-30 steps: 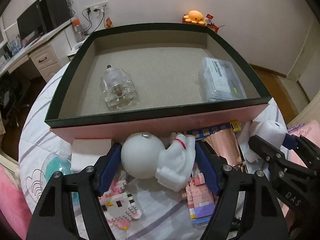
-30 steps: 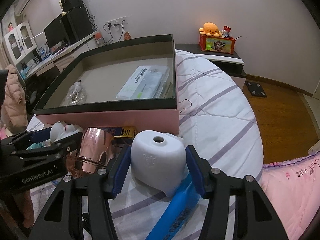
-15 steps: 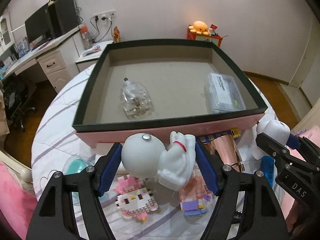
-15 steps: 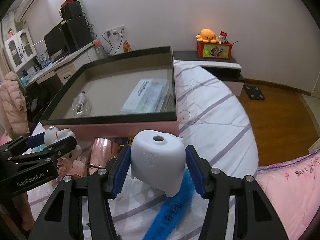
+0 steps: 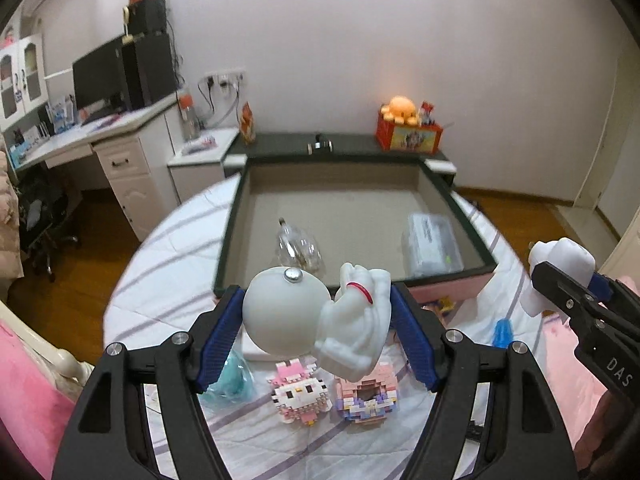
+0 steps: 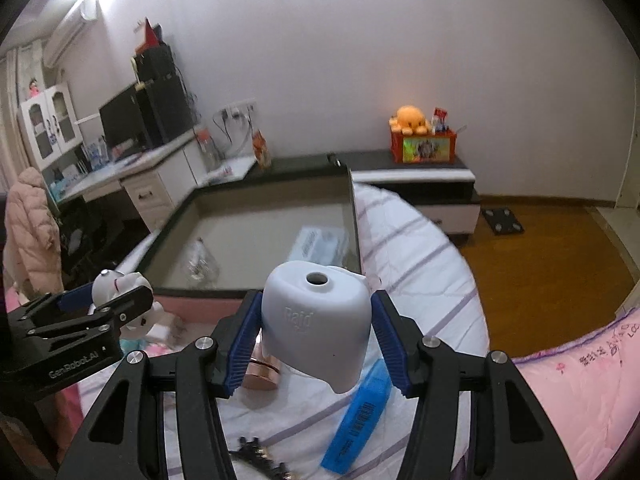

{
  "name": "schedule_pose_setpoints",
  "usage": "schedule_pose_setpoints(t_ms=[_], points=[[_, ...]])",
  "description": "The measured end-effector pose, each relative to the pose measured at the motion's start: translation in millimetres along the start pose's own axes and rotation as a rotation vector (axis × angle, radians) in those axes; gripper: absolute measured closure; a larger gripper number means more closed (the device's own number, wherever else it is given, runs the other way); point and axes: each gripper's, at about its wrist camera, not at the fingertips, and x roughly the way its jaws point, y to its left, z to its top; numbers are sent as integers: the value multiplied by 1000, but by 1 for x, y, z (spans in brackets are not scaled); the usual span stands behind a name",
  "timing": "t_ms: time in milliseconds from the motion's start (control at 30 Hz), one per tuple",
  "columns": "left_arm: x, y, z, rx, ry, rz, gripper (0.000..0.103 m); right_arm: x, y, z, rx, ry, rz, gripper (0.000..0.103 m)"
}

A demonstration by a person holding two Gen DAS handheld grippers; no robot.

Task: Organize rigid objects
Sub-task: 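Lift the astronaut figure with the left tool while the right tool lifts the white lamp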

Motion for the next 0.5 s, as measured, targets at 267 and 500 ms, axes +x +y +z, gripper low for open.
schedule_pose_setpoints(t_ms=[267, 500], points=[[-59, 11, 9, -16, -155, 7, 29, -50, 24, 4, -48, -128, 13, 46], [-96, 16, 4, -17, -246, 8, 28, -81, 41, 2, -87, -205, 8, 46]])
